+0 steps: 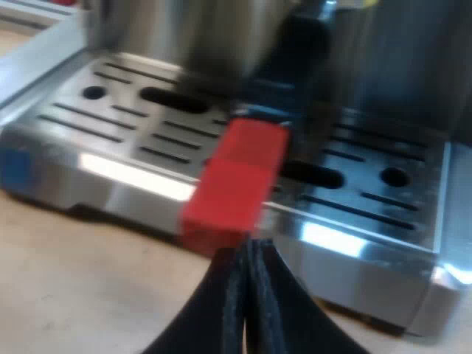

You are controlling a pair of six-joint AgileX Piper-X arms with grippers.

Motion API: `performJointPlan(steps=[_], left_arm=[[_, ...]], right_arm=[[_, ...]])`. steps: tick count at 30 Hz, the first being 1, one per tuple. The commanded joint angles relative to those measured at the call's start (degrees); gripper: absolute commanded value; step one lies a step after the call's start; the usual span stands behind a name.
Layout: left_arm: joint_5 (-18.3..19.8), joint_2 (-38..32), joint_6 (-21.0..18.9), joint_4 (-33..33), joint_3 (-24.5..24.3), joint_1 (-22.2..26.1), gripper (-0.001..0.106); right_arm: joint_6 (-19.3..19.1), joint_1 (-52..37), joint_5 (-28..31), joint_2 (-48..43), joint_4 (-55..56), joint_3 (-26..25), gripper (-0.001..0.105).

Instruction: Grind coffee beans and then tamp

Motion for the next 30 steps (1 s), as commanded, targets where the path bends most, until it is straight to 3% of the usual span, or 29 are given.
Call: performJointPlan(steps=[1,6,11,24,30], left_arm=[[0.27,-2.26,0.01,-0.27,-0.11,-0.08,0.074],[0.27,-3.65,0.01,-0.27,-0.11,-0.08,0.074],[0.27,-3.65,-0.1,-0.27,-0.11,-0.08,0.074],[0.27,-3.65,-0.63,2.57,-0.11,-0.08,0.074],[0.73,-3.65,-0.63,2.57,-0.11,-0.08,0.074]], right_arm=[[-0.42,-2.05,-2.5,-0.07,-0.41,0.01,0.0],[-0.42,-2.77,-6.38,0.03,-0.33,0.01,0.0],[2.6,-1.85,-6.25,0.03,-0.32,0.01,0.0],[2.6,-1.48,-7.49,2.27,-3.45,0.01,0.0],[-0.54,-3.18,-5.63,4.71,-10.25,0.01,0.0]])
